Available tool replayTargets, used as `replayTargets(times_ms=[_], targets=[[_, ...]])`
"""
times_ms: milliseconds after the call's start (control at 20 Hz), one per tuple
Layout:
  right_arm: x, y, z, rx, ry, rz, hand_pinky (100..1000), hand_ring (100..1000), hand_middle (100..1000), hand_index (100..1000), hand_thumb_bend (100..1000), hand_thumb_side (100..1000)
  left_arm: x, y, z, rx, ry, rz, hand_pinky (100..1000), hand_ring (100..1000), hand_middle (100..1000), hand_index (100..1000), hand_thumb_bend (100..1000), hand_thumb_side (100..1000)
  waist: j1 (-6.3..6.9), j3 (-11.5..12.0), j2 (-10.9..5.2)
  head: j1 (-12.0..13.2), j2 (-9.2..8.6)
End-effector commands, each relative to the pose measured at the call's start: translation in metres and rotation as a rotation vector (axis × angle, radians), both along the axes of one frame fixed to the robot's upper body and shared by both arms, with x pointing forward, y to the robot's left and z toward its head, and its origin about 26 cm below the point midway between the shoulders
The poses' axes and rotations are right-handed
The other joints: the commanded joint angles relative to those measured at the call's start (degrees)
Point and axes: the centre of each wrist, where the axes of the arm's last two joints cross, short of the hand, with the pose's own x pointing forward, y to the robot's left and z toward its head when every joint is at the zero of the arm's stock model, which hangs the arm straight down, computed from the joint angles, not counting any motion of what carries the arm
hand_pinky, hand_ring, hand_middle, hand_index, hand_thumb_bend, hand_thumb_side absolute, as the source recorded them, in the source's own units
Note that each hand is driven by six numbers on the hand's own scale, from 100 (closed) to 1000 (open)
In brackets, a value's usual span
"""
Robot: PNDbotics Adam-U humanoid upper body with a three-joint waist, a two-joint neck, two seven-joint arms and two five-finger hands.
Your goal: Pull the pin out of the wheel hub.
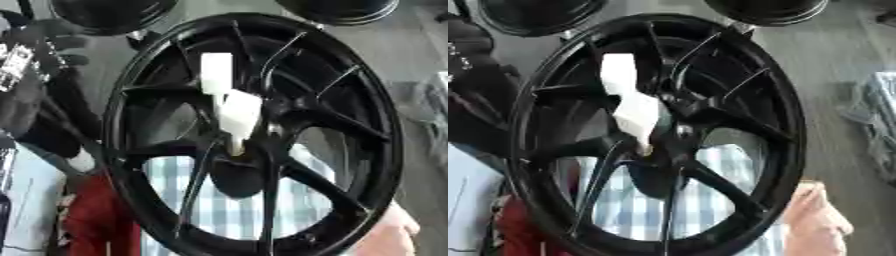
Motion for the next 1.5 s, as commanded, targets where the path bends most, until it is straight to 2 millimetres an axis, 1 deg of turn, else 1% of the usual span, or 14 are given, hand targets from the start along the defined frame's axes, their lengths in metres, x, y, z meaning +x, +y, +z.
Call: replayTargets(times_ms=[50, 300, 400, 550, 650, 800, 900, 1050, 1100, 1250, 1400, 1500], targets=[[0.000, -0.004, 0.009, -0.029, -0.014, -0.001, 725, 727, 689, 876, 100, 552, -0.001, -0.001, 0.009, 0.007, -0.030, -0.006, 752, 800, 736, 783, 100, 623, -0.08, 0.06, -1.42, -0.49, -0.52], [0.000, -0.003, 0.010, -0.028, -0.014, -0.003, 724, 726, 688, 875, 100, 551, -0.002, 0.000, 0.009, 0.007, -0.031, -0.005, 752, 800, 735, 782, 100, 623, -0.08, 0.02, -1.36, -1.95, -0.51], [0.000, -0.003, 0.010, -0.027, -0.014, -0.003, 724, 726, 688, 875, 100, 551, -0.002, 0.000, 0.009, 0.008, -0.031, -0.005, 753, 801, 735, 782, 100, 623, -0.08, -0.02, -1.33, -3.11, -0.65], [0.000, -0.003, 0.010, -0.028, -0.014, -0.002, 724, 725, 687, 874, 100, 549, -0.002, 0.000, 0.009, 0.010, -0.032, -0.005, 752, 801, 735, 782, 100, 623, -0.05, -0.14, -1.29, -5.66, -0.81], [0.000, -0.003, 0.011, -0.028, -0.016, -0.003, 724, 724, 686, 873, 100, 549, -0.001, 0.000, 0.009, 0.011, -0.032, -0.004, 752, 800, 734, 781, 100, 623, 0.01, -0.29, -1.24, -6.73, -0.95], [0.000, -0.003, 0.011, -0.028, -0.018, -0.003, 724, 724, 686, 873, 100, 549, -0.001, -0.001, 0.010, 0.015, -0.037, -0.006, 749, 798, 731, 779, 100, 619, 0.19, -0.67, -1.15, -7.19, -1.10], [0.000, -0.003, 0.012, -0.025, -0.020, -0.005, 724, 723, 686, 873, 100, 550, -0.002, -0.002, 0.018, 0.010, -0.059, -0.018, 749, 797, 730, 778, 100, 618, 0.26, -1.07, -1.07, -6.92, -1.07], [-0.001, -0.004, 0.012, -0.027, -0.017, -0.006, 724, 723, 685, 872, 100, 549, -0.005, -0.002, 0.040, 0.015, -0.114, -0.042, 749, 797, 731, 778, 100, 600, 0.50, -1.22, -1.19, -6.37, -0.98], [-0.001, -0.004, 0.012, -0.028, -0.016, -0.005, 724, 724, 686, 872, 100, 548, -0.006, -0.002, 0.044, 0.017, -0.122, -0.049, 749, 798, 733, 780, 100, 582, 0.56, -1.24, -1.22, -6.29, -0.95], [-0.003, -0.006, 0.011, -0.044, 0.000, -0.013, 723, 723, 685, 872, 100, 548, -0.019, 0.001, 0.098, 0.144, -0.281, -0.115, 756, 802, 741, 790, 100, 566, 1.58, -1.12, -1.72, -6.23, -0.19], [-0.005, -0.008, 0.011, -0.058, 0.015, -0.015, 722, 723, 685, 872, 100, 548, -0.034, -0.001, 0.140, 0.272, -0.384, -0.197, 763, 806, 740, 784, 100, 567, 2.33, -0.94, -2.01, -6.67, 0.17], [-0.006, -0.008, 0.011, -0.066, 0.019, -0.015, 722, 722, 684, 871, 100, 547, -0.047, -0.002, 0.166, 0.350, -0.441, -0.233, 766, 805, 732, 778, 100, 544, 2.69, -0.88, -2.11, -6.99, 0.28]])
